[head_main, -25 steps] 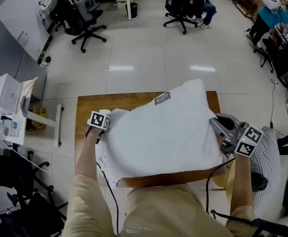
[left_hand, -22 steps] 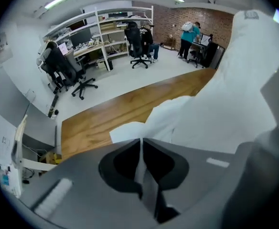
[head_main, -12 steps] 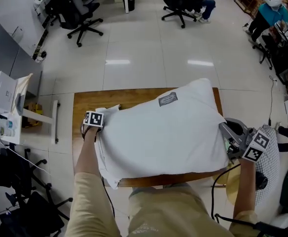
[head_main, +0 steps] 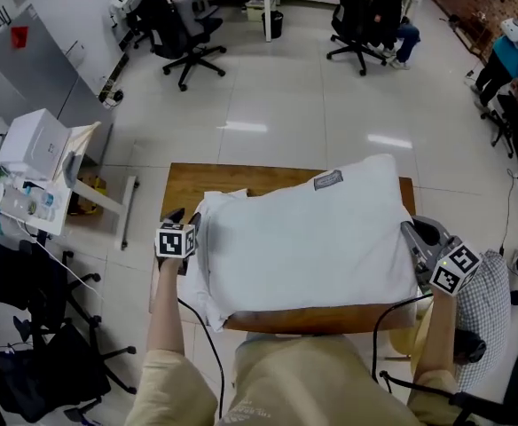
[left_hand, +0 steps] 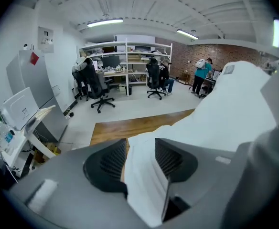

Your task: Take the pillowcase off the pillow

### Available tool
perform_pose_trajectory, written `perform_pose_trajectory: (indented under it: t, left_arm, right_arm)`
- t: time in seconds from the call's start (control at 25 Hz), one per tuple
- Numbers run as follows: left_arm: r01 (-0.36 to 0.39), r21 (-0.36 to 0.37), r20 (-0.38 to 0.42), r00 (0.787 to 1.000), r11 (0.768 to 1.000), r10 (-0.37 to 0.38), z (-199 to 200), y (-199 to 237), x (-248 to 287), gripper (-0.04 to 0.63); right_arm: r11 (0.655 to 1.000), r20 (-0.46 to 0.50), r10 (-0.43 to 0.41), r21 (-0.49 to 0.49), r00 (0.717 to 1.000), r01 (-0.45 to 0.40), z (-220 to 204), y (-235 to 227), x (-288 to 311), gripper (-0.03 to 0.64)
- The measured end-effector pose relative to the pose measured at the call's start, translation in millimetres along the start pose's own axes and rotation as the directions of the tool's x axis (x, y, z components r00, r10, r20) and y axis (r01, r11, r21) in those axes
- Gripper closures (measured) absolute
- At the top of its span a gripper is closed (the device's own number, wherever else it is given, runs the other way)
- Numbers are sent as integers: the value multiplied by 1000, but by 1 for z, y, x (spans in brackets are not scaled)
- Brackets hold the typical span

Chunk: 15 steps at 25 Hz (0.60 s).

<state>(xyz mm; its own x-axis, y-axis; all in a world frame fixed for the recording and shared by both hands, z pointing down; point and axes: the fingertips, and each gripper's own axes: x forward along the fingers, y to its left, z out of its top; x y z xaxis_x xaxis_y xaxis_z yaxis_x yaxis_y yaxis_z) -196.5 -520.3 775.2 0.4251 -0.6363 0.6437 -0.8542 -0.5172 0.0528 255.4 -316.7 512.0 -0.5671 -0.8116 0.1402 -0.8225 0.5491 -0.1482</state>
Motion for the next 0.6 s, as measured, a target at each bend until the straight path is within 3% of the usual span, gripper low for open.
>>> perform_pose_trajectory:
  t: [0.12, 0.28, 0.6]
  left_arm:
    - [-7, 18, 36, 999, 1000, 6, -20, -24, -19, 414]
    - [-9, 11, 80, 997, 1000, 8, -33, -39, -42, 414]
    - [43, -161, 176, 984, 986, -14, -26, -93, -64, 414]
  right_arm:
    - [997, -89, -69, -21, 994, 68, -54, -13, -15, 601]
    - [993, -163, -94, 61, 982, 105, -118, -29, -18, 601]
    - [938, -395, -190, 198, 899, 285, -249, -79, -70, 597]
